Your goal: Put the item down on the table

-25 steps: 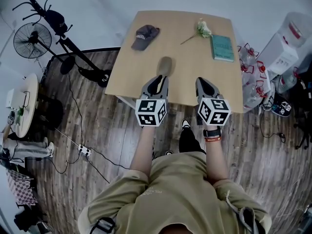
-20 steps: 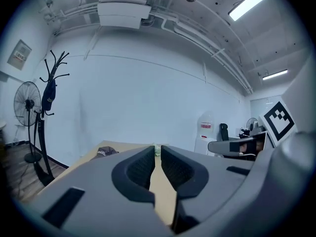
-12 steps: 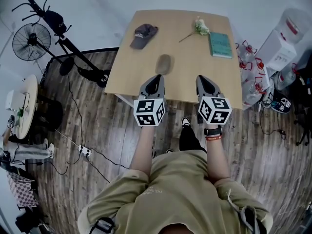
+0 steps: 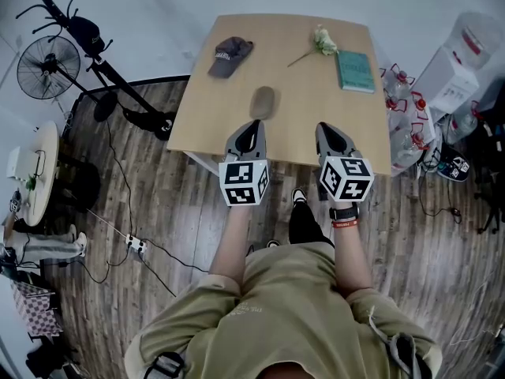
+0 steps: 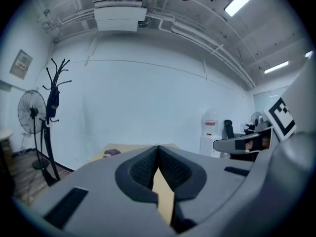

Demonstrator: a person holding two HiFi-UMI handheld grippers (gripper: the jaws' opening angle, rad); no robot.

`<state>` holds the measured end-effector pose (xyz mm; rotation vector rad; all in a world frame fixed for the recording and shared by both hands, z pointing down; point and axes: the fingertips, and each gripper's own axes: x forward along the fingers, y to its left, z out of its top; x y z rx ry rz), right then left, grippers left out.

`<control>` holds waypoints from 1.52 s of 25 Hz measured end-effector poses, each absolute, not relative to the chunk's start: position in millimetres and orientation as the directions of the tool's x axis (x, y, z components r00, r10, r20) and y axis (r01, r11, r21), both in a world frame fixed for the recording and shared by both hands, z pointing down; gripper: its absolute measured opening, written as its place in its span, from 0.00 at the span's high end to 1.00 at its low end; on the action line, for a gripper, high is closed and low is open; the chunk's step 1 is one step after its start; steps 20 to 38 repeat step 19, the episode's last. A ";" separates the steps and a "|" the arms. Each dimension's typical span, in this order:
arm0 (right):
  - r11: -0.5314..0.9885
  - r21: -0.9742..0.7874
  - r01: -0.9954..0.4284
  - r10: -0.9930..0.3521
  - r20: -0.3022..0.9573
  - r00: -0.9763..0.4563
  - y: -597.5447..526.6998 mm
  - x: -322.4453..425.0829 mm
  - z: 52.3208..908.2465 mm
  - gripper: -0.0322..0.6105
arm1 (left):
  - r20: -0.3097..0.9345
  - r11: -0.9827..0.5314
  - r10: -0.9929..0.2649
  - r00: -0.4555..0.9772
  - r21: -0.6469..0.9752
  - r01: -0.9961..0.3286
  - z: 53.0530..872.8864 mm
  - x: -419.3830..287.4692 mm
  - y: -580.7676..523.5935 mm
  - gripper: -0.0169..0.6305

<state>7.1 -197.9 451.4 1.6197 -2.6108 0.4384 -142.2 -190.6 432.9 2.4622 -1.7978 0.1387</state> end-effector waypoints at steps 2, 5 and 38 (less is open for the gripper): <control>0.413 -0.218 -0.884 -0.872 0.184 -0.453 -200.8 8.0 453.4 0.93 | 0.128 -0.285 -0.951 0.281 -0.016 -0.958 434.0 -143.1 -194.5 0.94; 0.406 -0.220 -0.887 -0.872 0.198 -0.448 -206.6 7.4 460.5 0.93 | 0.139 -0.296 -0.946 0.294 0.006 -0.955 441.5 -142.9 -201.8 0.94; 0.386 -0.247 -0.889 -0.827 0.333 -0.452 -303.2 32.3 538.9 0.93 | 0.261 -0.306 -0.918 0.300 0.020 -0.952 529.1 -117.2 -318.5 0.94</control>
